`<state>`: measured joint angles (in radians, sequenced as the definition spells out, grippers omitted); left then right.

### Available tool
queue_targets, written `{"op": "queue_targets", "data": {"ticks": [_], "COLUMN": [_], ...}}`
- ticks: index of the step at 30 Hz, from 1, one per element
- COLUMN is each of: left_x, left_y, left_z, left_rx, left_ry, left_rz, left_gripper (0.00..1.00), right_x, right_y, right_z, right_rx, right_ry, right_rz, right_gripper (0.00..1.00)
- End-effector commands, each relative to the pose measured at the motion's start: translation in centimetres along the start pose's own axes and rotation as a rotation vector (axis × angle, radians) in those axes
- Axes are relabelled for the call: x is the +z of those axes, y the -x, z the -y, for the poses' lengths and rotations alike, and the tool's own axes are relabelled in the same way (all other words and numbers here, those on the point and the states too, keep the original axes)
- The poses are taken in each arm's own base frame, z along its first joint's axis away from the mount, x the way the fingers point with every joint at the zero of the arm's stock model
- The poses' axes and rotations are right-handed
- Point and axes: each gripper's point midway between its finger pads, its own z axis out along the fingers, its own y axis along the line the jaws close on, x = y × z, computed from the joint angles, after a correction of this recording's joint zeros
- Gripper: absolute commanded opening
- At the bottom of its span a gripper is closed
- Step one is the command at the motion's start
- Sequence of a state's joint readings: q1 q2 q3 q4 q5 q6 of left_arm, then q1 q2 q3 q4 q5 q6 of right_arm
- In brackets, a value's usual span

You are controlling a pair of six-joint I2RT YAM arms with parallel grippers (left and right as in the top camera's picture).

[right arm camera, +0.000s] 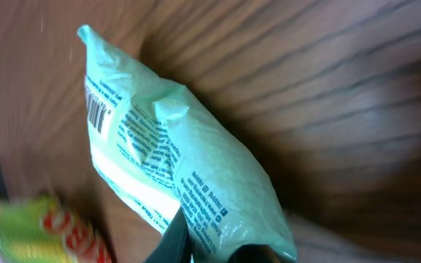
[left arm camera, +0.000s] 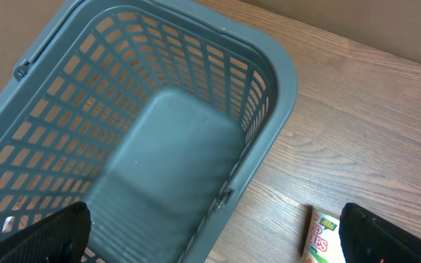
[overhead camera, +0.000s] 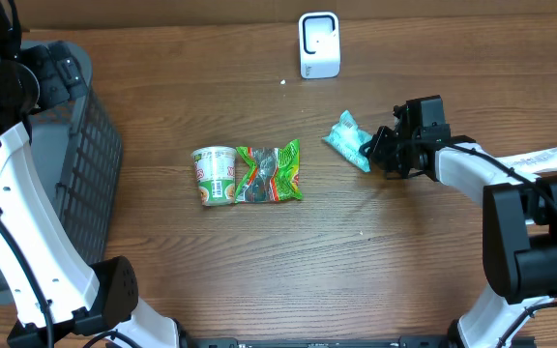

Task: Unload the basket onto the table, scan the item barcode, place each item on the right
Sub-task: 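Lift the wipes pack and carry it to the white scanner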

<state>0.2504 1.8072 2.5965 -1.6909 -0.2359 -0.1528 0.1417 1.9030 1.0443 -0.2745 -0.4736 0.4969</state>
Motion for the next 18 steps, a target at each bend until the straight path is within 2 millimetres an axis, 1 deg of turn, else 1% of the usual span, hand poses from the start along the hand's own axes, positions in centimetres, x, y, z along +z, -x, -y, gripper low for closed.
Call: {"op": "queue_targets", "data": {"ticks": [1,2,3,4,5,6,8,9,10,11,12,13,14,15,16,17,18], "left_x": [0.1,0.1,0.1,0.1,0.1,0.1,0.1,0.1,0.1,0.1,0.1,0.1,0.1,0.1,0.1,0.1,0.1], "left_y": [0.1,0.1,0.1,0.1,0.1,0.1,0.1,0.1,0.1,0.1,0.1,0.1,0.1,0.1,0.1,0.1,0.1], "left_z": [0.1,0.1,0.1,0.1,0.1,0.1,0.1,0.1,0.1,0.1,0.1,0.1,0.1,0.1,0.1,0.1,0.1], "left_rx": [0.016,0.016,0.016,0.016,0.016,0.016,0.016,0.016,0.016,0.016,0.016,0.016,0.016,0.016,0.016,0.016,0.016], "left_ry": [-0.002,-0.002,-0.002,-0.002,-0.002,-0.002,-0.002,-0.002,-0.002,-0.002,-0.002,-0.002,-0.002,-0.002,-0.002,-0.002,-0.002], "left_rz": [0.0,0.0,0.0,0.0,0.0,0.0,0.0,0.0,0.0,0.0,0.0,0.0,0.0,0.0,0.0,0.0,0.0], "left_gripper": [1.0,0.99,1.0,1.0,1.0,1.0,1.0,1.0,1.0,1.0,1.0,1.0,1.0,1.0,1.0,1.0,1.0], "right_x": [-2.5,-3.4,-3.9,-4.7,-5.6,-7.0,-9.1,-9.9,-10.8,-11.9,-12.6,-13.0,-13.7,-13.6,-13.5,-13.7,-14.3], "right_y": [1.0,1.1,1.3,1.7,2.4,3.4,5.2,6.1,7.6,9.4,10.9,11.7,13.0,13.1,13.6,13.9,15.1], "right_z": [-3.3,-4.0,-4.3,-4.4,-4.7,-5.2,-6.8,-7.6,-8.5,-9.4,-10.6,-11.7,-13.4,-15.0,-18.2,-19.0,-20.2], "right_rx": [-0.269,-0.33,-0.352,-0.375,-0.391,-0.423,-0.474,-0.5,-0.539,-0.584,-0.625,-0.686,-0.774,-0.908,-1.22,-1.3,-1.374], "right_ry": [0.123,0.116,0.111,0.074,0.036,-0.035,-0.13,-0.179,-0.262,-0.386,-0.472,-0.529,-0.605,-0.622,-0.666,-0.687,-0.731], "right_rz": [-0.02,-0.034,-0.037,-0.041,-0.03,-0.019,0.024,0.06,0.128,0.233,0.336,0.406,0.506,0.52,0.547,0.562,0.626], "right_gripper": [0.04,0.04,0.04,0.04,0.04,0.04,0.04,0.04,0.04,0.04,0.04,0.04,0.04,0.04,0.04,0.04,0.04]}}
